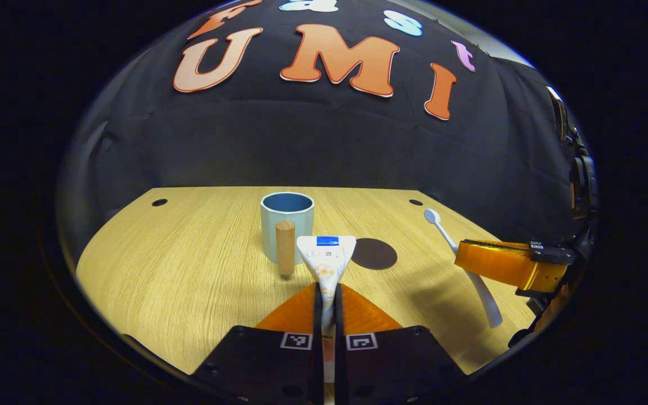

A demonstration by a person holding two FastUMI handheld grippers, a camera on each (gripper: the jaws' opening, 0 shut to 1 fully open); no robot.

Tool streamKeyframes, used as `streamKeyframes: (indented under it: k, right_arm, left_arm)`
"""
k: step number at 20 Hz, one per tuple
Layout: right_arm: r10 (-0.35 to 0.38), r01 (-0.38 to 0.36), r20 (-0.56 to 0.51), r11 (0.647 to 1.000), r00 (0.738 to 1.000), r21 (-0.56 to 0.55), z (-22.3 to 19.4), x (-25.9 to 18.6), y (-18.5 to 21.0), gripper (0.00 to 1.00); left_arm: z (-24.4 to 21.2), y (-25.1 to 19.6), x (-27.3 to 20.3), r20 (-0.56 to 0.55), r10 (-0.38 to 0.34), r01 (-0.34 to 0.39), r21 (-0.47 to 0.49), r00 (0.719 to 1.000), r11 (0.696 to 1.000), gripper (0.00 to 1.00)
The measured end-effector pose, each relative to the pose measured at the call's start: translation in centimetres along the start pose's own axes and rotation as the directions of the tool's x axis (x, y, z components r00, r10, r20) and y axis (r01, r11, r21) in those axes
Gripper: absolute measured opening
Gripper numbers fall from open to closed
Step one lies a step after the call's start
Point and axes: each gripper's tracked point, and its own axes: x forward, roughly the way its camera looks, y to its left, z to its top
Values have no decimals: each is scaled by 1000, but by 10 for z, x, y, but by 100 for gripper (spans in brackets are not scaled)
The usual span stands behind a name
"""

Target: Put the toothbrush and toothpaste on the desktop into the cup, then pick up the cup and place it on the coaster on the desktop.

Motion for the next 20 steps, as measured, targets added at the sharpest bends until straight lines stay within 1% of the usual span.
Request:
streamKeyframes:
  k: [4, 9, 13, 20]
  right_arm:
    - [2, -3, 18, 1000, 1000, 7, 6, -2, 0, 4]
    - [9, -10, 50, 1000, 999, 18, 17, -5, -1, 4]
    - [15, -16, 78, 1000, 997, 19, 30, -5, 0, 3]
    - [18, -20, 112, 1000, 994, 14, 43, -4, 3, 3]
  left_arm:
    - [3, -4, -2, 29, -36, 36, 0, 999, 999, 7]
    - [33, -7, -10, 114, -57, 58, -1, 992, 998, 7]
    - [45, -3, -14, 159, -70, 73, -12, 985, 997, 7]
    - [83, -3, -17, 227, -88, 93, -10, 970, 996, 7]
